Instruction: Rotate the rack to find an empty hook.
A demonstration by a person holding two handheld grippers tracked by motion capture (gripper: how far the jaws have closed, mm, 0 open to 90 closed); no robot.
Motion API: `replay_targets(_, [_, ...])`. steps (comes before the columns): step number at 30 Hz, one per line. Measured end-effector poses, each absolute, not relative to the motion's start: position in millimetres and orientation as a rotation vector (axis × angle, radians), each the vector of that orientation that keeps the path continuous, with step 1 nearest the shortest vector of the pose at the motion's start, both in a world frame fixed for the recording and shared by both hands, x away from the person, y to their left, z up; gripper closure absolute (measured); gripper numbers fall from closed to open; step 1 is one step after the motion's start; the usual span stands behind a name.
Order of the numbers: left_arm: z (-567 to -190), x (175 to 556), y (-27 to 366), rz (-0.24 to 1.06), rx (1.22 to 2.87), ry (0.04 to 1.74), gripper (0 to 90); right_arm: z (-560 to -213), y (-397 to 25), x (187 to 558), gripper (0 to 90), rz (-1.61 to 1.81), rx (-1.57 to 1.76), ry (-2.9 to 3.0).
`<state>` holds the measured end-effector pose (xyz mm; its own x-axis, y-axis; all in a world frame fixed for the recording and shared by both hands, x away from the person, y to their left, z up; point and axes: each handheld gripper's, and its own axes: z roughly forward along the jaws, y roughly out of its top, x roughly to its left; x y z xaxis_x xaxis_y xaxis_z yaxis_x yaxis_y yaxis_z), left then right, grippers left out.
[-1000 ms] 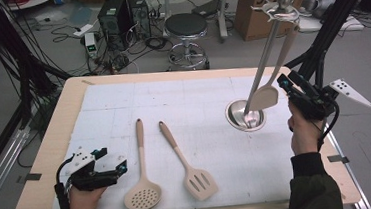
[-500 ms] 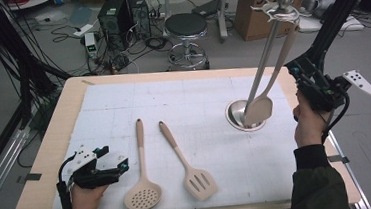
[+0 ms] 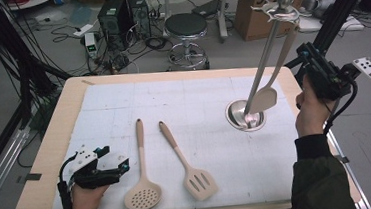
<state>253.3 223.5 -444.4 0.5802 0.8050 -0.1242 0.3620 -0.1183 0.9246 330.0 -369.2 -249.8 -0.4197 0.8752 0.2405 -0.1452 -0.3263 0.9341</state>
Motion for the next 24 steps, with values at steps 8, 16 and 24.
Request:
replay_targets(8, [-443.9, 252.1, 225.3, 0.502, 1.709, 0.969, 12.0, -239.7, -365.2, 335.7, 89.3, 1.848, 1.011, 1.164])
replay_targets(16, [-444.3, 252.7, 226.8, 0.497, 1.709, 0.971, 12.4, -227.2, -362.6, 347.0, 89.7, 1.868, 1.021, 1.154])
replay_targets(24, [-443.5, 252.5, 228.6, 0.498, 1.706, 0.970, 12.4, -223.2, -358.1, 354.1, 89.7, 1.893, 1.033, 1.150])
